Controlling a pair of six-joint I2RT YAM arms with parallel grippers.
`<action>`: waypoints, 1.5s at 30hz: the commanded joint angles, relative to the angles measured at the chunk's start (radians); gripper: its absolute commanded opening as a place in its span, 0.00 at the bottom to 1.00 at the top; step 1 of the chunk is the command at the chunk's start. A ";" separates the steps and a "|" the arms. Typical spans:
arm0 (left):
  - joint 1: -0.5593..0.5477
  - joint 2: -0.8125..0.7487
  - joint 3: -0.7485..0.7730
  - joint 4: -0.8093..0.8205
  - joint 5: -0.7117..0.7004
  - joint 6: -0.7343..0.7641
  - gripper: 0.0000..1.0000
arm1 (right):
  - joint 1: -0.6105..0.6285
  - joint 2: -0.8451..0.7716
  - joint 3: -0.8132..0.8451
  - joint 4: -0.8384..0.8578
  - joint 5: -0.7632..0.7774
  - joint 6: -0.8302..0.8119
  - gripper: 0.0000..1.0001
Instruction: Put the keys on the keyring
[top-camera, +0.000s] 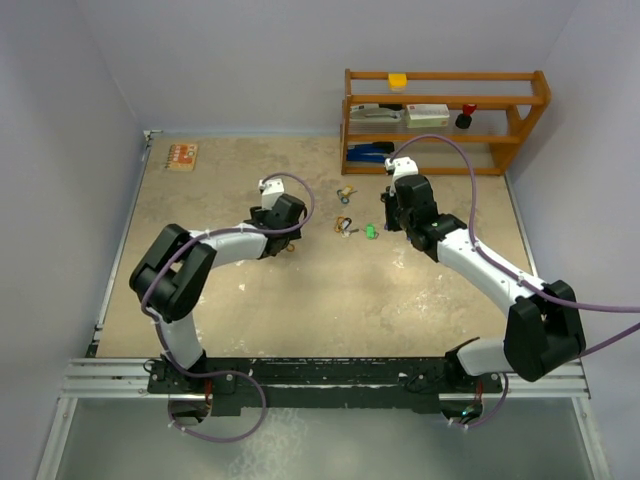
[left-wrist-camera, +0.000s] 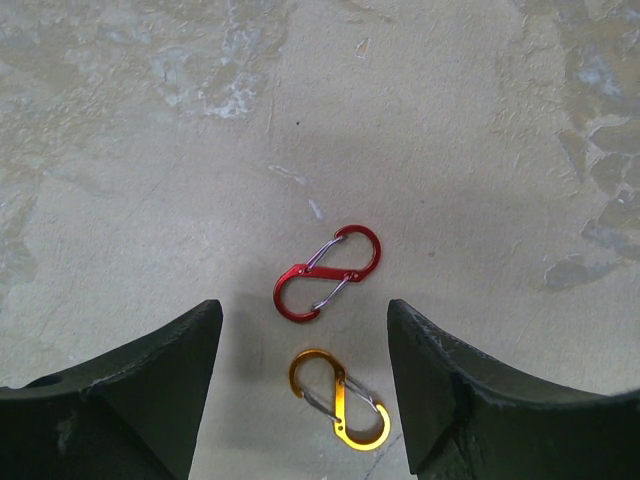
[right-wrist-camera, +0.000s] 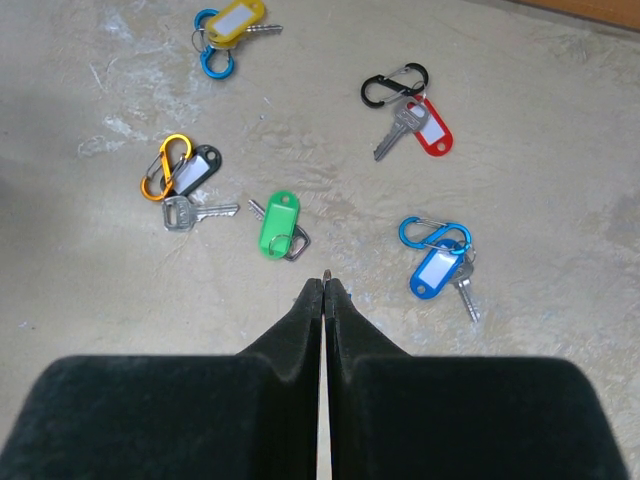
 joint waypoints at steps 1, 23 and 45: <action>0.013 0.034 0.049 0.046 -0.021 0.047 0.64 | 0.003 -0.018 -0.003 0.035 -0.008 -0.011 0.00; 0.030 0.103 0.053 0.145 0.112 0.111 0.62 | 0.002 -0.017 -0.010 0.036 -0.008 -0.012 0.00; 0.029 0.089 -0.003 0.141 0.172 0.089 0.52 | 0.003 -0.019 -0.011 0.036 -0.013 -0.011 0.00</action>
